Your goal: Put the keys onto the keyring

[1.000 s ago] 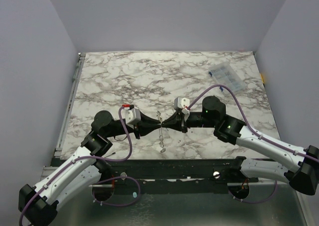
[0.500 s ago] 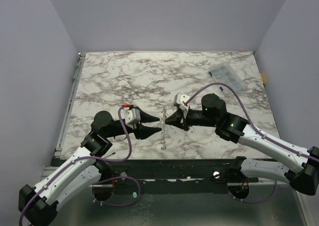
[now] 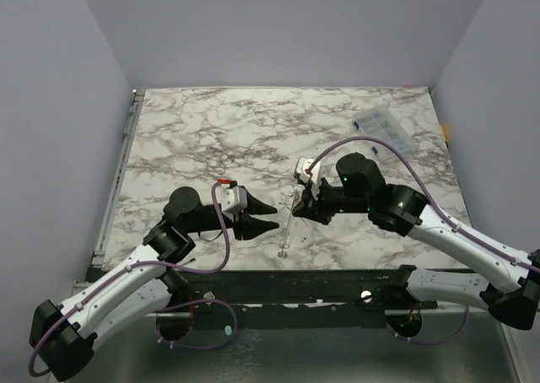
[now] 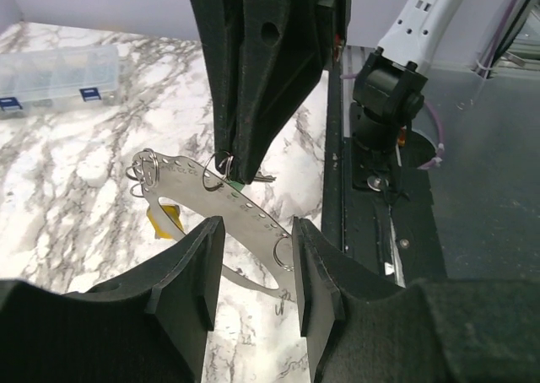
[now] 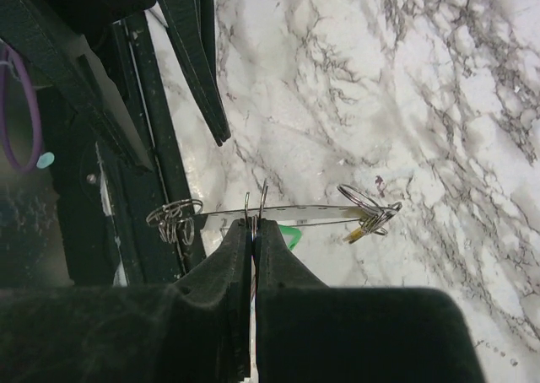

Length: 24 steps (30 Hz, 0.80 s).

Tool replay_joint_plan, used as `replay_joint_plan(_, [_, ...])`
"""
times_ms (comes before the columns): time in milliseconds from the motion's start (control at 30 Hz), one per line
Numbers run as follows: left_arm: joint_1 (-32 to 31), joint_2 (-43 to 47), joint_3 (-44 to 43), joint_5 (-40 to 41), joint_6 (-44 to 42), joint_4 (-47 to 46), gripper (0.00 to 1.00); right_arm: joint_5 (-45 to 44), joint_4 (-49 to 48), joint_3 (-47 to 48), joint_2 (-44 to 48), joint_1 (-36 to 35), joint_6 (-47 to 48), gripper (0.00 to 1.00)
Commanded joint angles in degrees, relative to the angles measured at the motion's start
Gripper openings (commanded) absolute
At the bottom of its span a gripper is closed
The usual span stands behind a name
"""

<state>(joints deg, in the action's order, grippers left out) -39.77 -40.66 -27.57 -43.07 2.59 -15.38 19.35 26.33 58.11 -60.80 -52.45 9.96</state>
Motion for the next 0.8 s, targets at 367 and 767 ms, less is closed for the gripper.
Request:
replay_joint_plan(367, [-3.1,-2.1,0.8,-0.2,-0.2,-1.2,0.46,5.9,13.2,6.4,-5.4,-1.5,0.5,0.01])
replay_joint_plan(767, [-3.9,-3.9,0.2,-0.1,0.1,-1.3,0.46,8.3,11.5,7.6,-5.9,-4.0,0.7,0.01])
